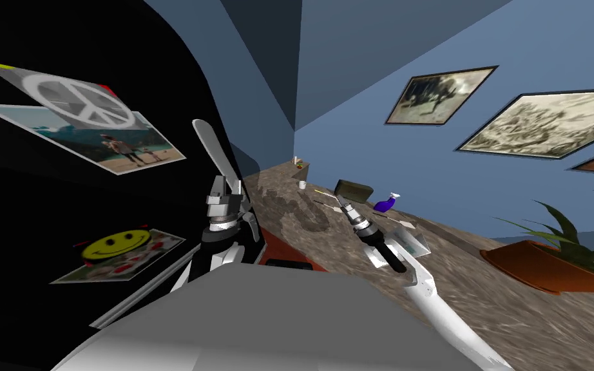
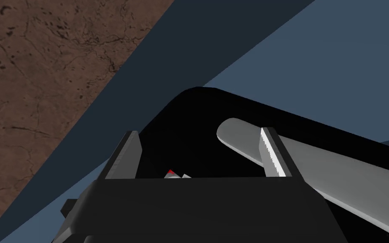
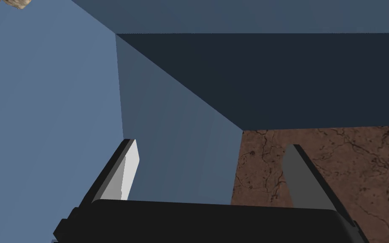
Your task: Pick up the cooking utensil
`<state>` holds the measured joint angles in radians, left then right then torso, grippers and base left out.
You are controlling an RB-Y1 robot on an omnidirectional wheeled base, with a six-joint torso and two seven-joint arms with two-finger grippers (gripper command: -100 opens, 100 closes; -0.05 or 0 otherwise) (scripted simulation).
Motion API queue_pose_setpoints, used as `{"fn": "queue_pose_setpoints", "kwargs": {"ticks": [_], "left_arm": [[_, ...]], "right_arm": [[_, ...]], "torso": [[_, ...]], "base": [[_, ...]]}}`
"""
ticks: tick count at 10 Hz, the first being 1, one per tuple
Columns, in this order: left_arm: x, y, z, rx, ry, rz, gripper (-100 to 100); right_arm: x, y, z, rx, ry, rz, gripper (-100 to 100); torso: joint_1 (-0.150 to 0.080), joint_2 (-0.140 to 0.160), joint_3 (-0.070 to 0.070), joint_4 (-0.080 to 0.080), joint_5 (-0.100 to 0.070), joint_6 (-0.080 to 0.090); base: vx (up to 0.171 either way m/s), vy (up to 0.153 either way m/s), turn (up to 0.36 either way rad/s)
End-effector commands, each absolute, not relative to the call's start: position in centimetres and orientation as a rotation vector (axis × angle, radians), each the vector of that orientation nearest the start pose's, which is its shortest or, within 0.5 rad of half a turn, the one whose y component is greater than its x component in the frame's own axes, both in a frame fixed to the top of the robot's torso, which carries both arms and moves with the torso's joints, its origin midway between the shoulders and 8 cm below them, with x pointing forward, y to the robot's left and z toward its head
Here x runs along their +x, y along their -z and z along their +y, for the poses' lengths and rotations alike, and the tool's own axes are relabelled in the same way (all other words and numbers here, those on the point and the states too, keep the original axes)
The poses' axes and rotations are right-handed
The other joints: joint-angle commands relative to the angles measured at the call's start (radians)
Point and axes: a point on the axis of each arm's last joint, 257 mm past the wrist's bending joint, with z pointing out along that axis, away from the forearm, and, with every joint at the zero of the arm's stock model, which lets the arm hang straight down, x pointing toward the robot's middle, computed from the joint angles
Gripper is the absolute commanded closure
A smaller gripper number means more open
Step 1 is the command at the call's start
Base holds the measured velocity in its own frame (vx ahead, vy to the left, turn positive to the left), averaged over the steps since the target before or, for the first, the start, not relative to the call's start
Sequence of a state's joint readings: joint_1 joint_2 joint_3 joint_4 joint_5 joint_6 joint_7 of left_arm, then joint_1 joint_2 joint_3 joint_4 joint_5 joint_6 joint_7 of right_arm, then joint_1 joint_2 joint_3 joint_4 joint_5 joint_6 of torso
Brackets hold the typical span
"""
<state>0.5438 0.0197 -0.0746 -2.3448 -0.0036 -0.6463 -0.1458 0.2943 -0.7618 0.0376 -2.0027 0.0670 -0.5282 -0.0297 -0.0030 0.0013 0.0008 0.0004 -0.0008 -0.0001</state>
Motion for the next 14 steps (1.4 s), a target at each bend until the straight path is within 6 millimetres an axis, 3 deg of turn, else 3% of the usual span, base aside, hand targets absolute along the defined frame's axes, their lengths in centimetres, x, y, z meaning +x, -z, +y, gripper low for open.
{"fn": "queue_pose_setpoints", "kwargs": {"ticks": [1,7,8,9,10,13,14], "left_arm": [[30.4,-6.3,25.1,-0.469,1.259,0.535,0],[30.4,-6.3,25.1,-0.469,1.259,0.535,0],[30.4,-6.3,25.1,-0.469,1.259,0.535,0],[30.4,-6.3,25.1,-0.469,1.259,0.535,0],[30.4,-6.3,25.1,-0.469,1.259,0.535,0],[30.4,-6.3,25.1,-0.469,1.259,0.535,0],[30.4,-6.3,25.1,-0.469,1.259,0.535,0]], "right_arm": [[40.8,4.7,-23.7,0.031,-1.151,1.315,-100],[41.9,8.2,-25.5,-0.115,-1.041,1.488,-100],[42.1,9.6,-26.3,-0.138,-1.009,1.534,-100],[42.1,9.6,-26.5,-0.159,-0.995,1.549,-100],[42.3,11.1,-27.6,-0.185,-0.957,1.6,-100],[42.3,12.6,-29.3,-0.241,-0.892,1.674,-100],[42.3,14.2,-30.7,-0.267,-0.846,1.727,-100]], "torso": [[0.0,0.0,0.0,0.0,0.0,0.0],[0.001,-0.002,-0.001,0.0,0.0,0.0],[0.001,-0.002,-0.001,0.0,0.0,0.001],[0.001,-0.002,-0.001,-0.001,0.0,0.0],[0.001,-0.002,-0.001,0.0,0.0,0.001],[0.001,-0.003,-0.002,-0.001,0.0,0.0],[0.001,-0.003,-0.002,-0.001,0.0,0.001]], "base": [[-0.033,-0.024,0.129],[-0.029,-0.018,0.195],[-0.016,-0.016,0.28],[-0.012,-0.017,0.132],[-0.009,-0.012,0.253],[-0.002,-0.014,0.167],[0.006,-0.01,0.263]]}}
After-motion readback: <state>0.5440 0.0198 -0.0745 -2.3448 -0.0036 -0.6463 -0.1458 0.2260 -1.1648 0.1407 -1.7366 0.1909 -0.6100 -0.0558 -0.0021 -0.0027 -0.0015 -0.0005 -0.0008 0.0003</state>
